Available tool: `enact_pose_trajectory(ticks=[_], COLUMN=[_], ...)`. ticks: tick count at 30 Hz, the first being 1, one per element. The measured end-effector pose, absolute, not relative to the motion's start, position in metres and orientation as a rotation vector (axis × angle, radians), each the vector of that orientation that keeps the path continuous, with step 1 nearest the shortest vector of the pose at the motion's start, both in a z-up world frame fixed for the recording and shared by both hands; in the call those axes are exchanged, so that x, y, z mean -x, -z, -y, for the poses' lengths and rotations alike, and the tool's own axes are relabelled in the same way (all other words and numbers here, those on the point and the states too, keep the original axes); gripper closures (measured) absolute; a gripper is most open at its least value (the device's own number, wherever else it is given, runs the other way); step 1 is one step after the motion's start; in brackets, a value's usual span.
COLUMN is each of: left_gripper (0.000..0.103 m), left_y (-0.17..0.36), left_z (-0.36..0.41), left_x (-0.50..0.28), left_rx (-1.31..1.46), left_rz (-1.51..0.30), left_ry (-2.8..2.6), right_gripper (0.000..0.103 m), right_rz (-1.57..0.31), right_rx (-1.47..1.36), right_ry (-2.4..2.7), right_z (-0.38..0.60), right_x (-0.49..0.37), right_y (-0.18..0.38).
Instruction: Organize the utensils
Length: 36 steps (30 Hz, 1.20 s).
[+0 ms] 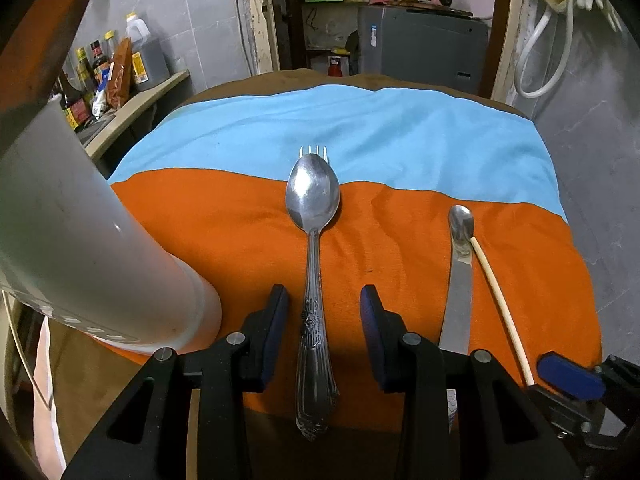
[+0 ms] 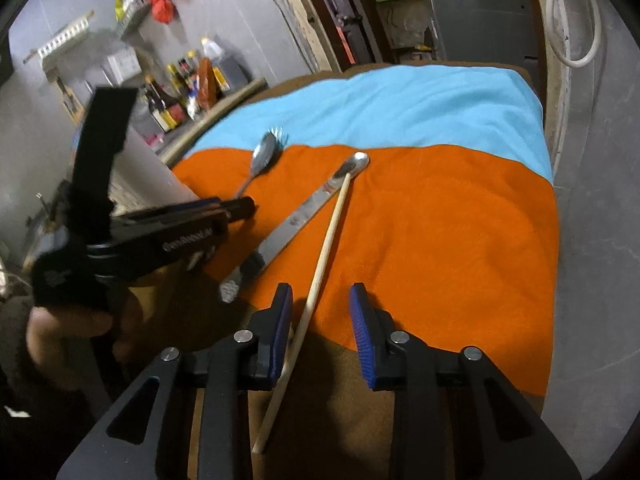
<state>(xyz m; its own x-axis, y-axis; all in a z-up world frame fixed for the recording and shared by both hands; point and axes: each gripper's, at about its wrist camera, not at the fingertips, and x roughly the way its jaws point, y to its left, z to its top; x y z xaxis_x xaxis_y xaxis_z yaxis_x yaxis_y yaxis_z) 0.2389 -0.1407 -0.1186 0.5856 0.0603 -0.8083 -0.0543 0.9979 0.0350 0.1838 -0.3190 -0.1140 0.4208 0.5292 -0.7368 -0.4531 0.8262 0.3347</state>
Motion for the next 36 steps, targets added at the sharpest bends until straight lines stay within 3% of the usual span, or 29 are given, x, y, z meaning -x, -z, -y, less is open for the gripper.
enact_pose_trajectory(ticks=[4, 6, 8, 28, 31, 33, 36], left_gripper=[0.072, 0.080, 0.095, 0.094, 0.087, 0.079, 0.077], left_y=[0.120, 0.120, 0.121, 0.107, 0.105, 0.104, 0.103], left_z=[0.144, 0.144, 0.143, 0.138, 0.135, 0.134, 0.128], left_x=[-0.238, -0.239, -0.237, -0.174, -0.183, -0.189, -0.197], left_rx=[-0.024, -0.035, -0.031, 0.133, 0.153, 0.159, 0.183], left_rz=[-0.949, -0.953, -0.959, -1.092, -1.085, -1.079, -1.080], left_ry=[-0.074, -0.086, -0.093, 0.153, 0.166, 0.166, 0.165], right_gripper=[0.087, 0.094, 0.097, 0.096, 0.089, 0.079, 0.078], right_rz=[-0.970, -0.969, -0.968, -1.004, -1.008, -1.006, -1.008], right_rx=[-0.035, -0.033, -0.048, -0.161, -0.146, -0.136, -0.097], right_ry=[-0.536, -0.509, -0.488, -0.462, -0.482, -0.501, -0.513], right_z=[0.311, 0.309, 0.313, 0.341, 0.337, 0.334, 0.327], right_x=[-0.191, -0.193, -0.197, -0.207, -0.212, -0.217, -0.225], right_y=[0.114, 0.114, 0.114, 0.114, 0.113, 0.112, 0.112])
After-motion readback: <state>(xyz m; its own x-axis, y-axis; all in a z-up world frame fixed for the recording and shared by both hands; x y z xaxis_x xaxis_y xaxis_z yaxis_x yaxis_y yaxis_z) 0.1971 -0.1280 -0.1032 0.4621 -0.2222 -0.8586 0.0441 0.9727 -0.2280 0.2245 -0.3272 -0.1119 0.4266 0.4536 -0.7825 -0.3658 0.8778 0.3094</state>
